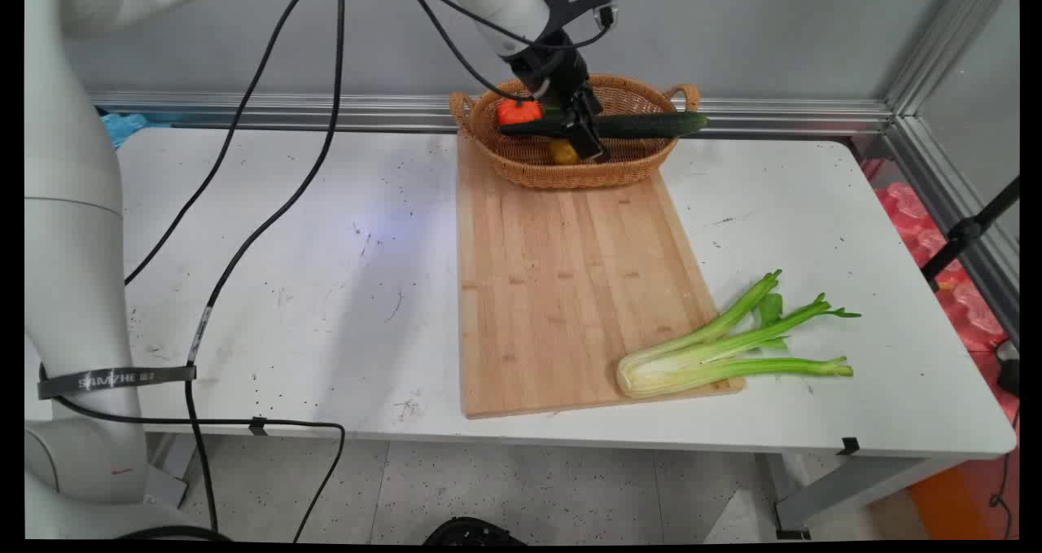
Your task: Pick up the cucumber from the vegetable basket, then place the picked object on the cutting board
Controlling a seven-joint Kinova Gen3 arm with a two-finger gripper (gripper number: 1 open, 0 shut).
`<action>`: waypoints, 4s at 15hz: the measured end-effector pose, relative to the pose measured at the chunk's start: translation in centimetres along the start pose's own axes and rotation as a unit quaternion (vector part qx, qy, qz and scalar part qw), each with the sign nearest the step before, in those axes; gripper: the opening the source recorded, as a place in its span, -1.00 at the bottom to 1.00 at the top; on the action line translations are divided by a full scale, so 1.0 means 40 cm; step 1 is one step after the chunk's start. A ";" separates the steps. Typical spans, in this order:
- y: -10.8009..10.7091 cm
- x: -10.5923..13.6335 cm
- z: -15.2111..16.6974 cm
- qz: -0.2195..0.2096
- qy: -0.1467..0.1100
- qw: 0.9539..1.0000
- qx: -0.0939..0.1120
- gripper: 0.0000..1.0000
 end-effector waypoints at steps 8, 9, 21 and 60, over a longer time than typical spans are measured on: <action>-0.097 0.061 0.031 0.007 0.023 0.999 0.028 1.00; -0.116 0.066 0.038 0.009 0.024 0.999 0.031 1.00; -0.233 0.028 0.152 0.052 0.009 0.999 0.013 1.00; -0.174 0.151 0.100 0.120 -0.006 0.993 0.003 -1.00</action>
